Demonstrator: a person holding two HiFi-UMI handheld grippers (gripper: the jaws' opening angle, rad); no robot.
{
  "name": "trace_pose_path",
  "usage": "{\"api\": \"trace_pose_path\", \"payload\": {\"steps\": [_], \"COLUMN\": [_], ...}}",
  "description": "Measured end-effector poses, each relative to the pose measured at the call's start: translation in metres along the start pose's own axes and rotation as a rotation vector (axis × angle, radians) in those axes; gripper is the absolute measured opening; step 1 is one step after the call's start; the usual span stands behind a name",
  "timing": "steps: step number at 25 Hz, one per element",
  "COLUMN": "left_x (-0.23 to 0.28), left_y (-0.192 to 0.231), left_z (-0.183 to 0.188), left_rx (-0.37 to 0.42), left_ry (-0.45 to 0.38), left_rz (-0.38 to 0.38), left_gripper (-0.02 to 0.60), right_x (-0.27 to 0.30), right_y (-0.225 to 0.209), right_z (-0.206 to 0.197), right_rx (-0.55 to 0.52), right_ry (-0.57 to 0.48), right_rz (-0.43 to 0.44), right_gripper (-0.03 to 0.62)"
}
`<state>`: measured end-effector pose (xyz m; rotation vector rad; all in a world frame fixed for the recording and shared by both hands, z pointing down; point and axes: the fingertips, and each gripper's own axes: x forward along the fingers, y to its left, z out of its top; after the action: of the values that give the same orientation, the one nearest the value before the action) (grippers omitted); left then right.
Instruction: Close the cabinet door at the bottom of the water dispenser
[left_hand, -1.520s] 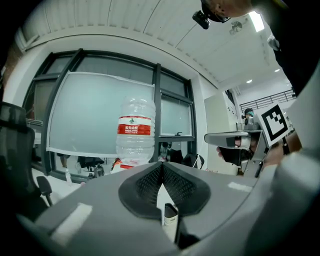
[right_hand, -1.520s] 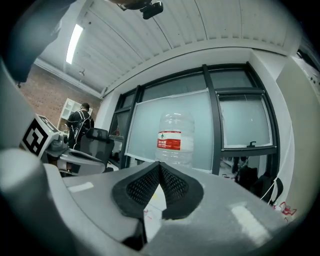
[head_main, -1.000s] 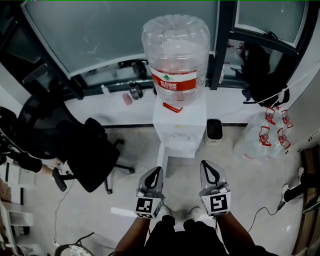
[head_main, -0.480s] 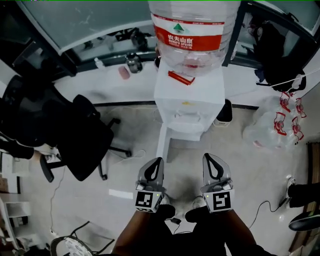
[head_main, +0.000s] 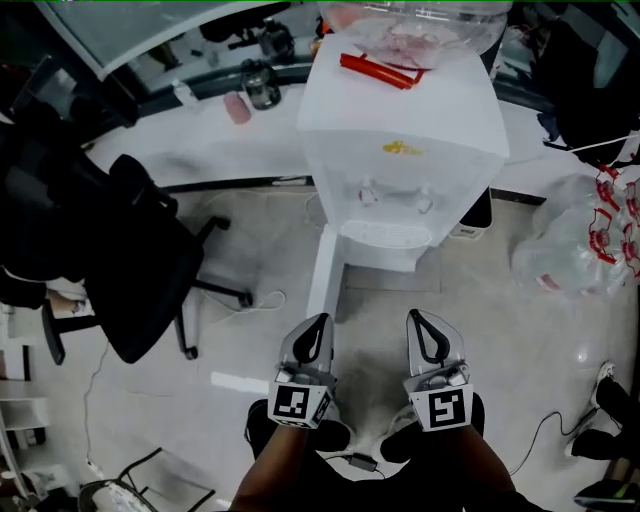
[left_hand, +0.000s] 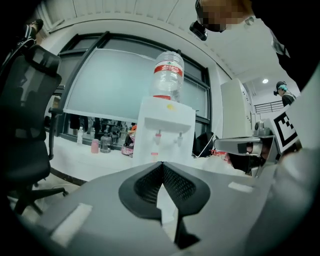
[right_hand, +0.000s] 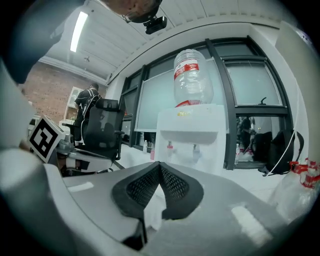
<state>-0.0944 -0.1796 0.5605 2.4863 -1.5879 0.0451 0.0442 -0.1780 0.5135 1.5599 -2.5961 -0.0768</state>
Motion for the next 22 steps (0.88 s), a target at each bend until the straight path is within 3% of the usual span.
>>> {"api": "trace_pose_path", "payload": {"steps": [6, 10, 16, 22], "left_x": [0.009, 0.005, -0.009, -0.021], "left_y": [0.018, 0.027, 0.038, 0.048], "left_z": [-0.085, -0.122, -0.148, -0.156], "left_rx": [0.005, -0.006, 0.022, 0.043], "left_ry": [-0.032, -0.066, -0.119, -0.115], "left_rz": [0.013, 0.032, 0.081, 0.146], "left_gripper": [0.02, 0.02, 0.02, 0.02], "right_x": [0.018, 0.024, 0.028, 0.03], "right_y": [0.013, 0.02, 0.036, 0.047], "right_z": [-0.093, -0.138, -0.187, -0.193], "right_rx": [0.001, -0.003, -0.021, -0.018], "right_ry": [-0.028, -0.036, -0.027, -0.036], "right_rz": [0.01, 0.024, 0.072, 0.119], "right_gripper": [0.005, 0.004, 0.005, 0.005]}}
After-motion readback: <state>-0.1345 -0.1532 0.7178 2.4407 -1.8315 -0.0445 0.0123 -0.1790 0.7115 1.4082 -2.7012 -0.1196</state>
